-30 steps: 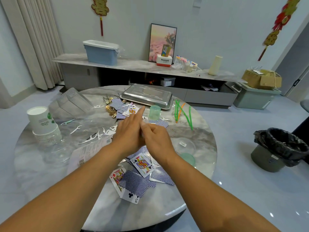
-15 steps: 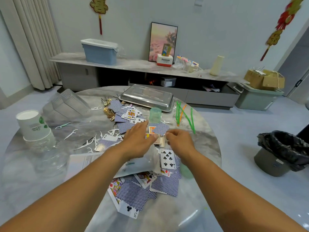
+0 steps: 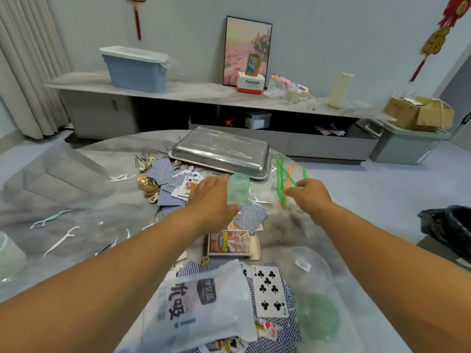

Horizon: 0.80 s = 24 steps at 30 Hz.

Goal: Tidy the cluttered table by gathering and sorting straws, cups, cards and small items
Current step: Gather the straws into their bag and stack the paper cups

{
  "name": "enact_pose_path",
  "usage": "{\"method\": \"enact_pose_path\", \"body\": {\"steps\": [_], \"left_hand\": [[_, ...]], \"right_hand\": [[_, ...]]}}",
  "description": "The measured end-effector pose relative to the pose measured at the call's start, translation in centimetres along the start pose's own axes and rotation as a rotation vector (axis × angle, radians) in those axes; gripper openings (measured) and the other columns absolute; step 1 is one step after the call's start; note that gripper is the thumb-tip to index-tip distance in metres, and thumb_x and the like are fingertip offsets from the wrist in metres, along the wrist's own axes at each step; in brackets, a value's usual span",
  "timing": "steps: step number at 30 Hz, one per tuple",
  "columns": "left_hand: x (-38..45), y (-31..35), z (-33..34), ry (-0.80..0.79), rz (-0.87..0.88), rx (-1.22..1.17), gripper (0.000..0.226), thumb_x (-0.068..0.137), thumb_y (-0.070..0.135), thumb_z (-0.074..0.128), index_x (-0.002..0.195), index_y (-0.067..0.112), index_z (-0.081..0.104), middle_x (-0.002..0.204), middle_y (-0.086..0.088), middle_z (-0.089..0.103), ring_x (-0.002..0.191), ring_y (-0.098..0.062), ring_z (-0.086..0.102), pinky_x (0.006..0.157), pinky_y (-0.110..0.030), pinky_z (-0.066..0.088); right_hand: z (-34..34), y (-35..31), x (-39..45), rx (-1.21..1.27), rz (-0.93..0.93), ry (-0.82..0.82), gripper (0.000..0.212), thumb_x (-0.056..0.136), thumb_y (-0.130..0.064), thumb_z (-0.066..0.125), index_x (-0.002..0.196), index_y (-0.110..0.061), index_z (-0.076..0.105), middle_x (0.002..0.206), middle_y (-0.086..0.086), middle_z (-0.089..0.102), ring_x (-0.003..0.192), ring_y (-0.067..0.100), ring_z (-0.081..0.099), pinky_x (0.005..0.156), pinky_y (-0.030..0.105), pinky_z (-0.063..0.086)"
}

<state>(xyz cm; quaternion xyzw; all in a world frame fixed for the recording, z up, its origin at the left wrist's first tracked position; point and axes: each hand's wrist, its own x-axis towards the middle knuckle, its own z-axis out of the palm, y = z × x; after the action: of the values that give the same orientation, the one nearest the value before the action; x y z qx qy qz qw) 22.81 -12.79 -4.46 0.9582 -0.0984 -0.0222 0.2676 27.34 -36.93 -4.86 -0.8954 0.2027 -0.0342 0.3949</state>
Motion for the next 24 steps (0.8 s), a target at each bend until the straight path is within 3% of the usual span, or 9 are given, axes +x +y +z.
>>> {"method": "enact_pose_path", "body": {"steps": [2,6,9,13,15,17,20,22,24], "left_hand": [[1.1,-0.4,0.1,0.013,0.003,-0.026,0.078,0.096,0.043,0.063,0.158,0.020,0.021,0.162,-0.003,0.027,0.150,-0.023,0.020,0.120,-0.040,0.018],[2.6,-0.9,0.2,0.031,0.018,-0.111,0.082,0.098,0.040,0.062,0.161,0.020,0.015,0.166,-0.001,0.020,0.154,-0.020,0.014,0.122,-0.039,0.015],[3.3,-1.0,-0.1,0.048,0.041,-0.142,0.081,0.099,0.039,0.062,0.162,0.021,0.014,0.167,0.001,0.018,0.154,-0.017,0.011,0.122,-0.035,0.015],[4.1,-1.1,-0.2,0.075,0.062,-0.170,0.078,0.099,0.037,0.061,0.161,0.024,0.017,0.166,0.004,0.021,0.153,-0.016,0.014,0.121,-0.034,0.018],[4.2,-1.0,-0.1,0.075,0.076,-0.176,0.077,0.099,0.037,0.061,0.161,0.026,0.017,0.166,0.005,0.021,0.153,-0.015,0.015,0.121,-0.035,0.018],[4.1,-1.1,-0.2,0.067,0.085,-0.177,0.077,0.100,0.038,0.061,0.161,0.027,0.016,0.166,0.006,0.021,0.153,-0.014,0.015,0.121,-0.036,0.019],[3.8,-1.3,-0.3,0.061,0.089,-0.181,0.076,0.099,0.039,0.060,0.161,0.028,0.016,0.165,0.007,0.021,0.153,-0.013,0.015,0.120,-0.035,0.019],[3.4,-1.3,-0.4,0.055,0.089,-0.191,0.077,0.099,0.039,0.061,0.161,0.028,0.017,0.165,0.007,0.021,0.152,-0.013,0.015,0.119,-0.034,0.019],[2.9,-1.1,-0.6,0.044,0.090,-0.205,0.077,0.099,0.039,0.061,0.161,0.028,0.017,0.165,0.007,0.022,0.152,-0.014,0.016,0.118,-0.034,0.020]], "right_hand": [[0.4,0.0,2.4,-0.068,0.042,0.007,0.067,0.087,-0.036,0.075,0.143,-0.007,0.052,0.141,0.014,0.057,0.127,0.035,0.054,0.106,0.044,0.045],[1.8,0.2,6.5,-0.152,0.164,-0.022,0.077,0.079,-0.050,0.080,0.132,0.000,0.052,0.129,0.020,0.060,0.120,0.039,0.054,0.104,0.050,0.047],[2.7,-0.1,7.9,-0.289,0.187,-0.046,0.093,0.072,-0.058,0.083,0.137,-0.001,0.049,0.137,0.020,0.054,0.127,0.039,0.050,0.108,0.050,0.044],[4.2,-2.0,9.0,-0.455,0.144,-0.078,0.078,0.076,-0.047,0.084,0.131,-0.002,0.051,0.128,0.018,0.056,0.122,0.037,0.054,0.104,0.047,0.049],[4.9,-3.2,9.3,-0.421,0.154,-0.160,0.047,0.086,-0.027,0.078,0.117,0.001,0.056,0.111,0.018,0.061,0.111,0.036,0.063,0.100,0.045,0.053],[5.3,-4.1,8.9,-0.409,0.228,-0.249,0.015,0.094,-0.014,0.064,0.092,0.000,0.057,0.086,0.016,0.061,0.083,0.031,0.066,0.095,0.042,0.056],[5.6,-4.9,7.7,-0.508,0.254,-0.340,0.025,0.101,-0.008,0.045,0.079,0.001,0.055,0.072,0.016,0.058,0.061,0.025,0.055,0.076,0.035,0.055],[5.7,-5.2,6.9,-0.573,0.228,-0.377,0.025,0.102,-0.006,0.037,0.087,0.002,0.057,0.070,0.018,0.061,0.054,0.025,0.055,0.065,0.033,0.051],[6.0,-4.9,6.9,-0.582,0.232,-0.383,0.025,0.104,-0.007,0.034,0.095,0.000,0.056,0.049,0.012,0.058,0.034,0.021,0.052,0.044,0.024,0.047]]}}
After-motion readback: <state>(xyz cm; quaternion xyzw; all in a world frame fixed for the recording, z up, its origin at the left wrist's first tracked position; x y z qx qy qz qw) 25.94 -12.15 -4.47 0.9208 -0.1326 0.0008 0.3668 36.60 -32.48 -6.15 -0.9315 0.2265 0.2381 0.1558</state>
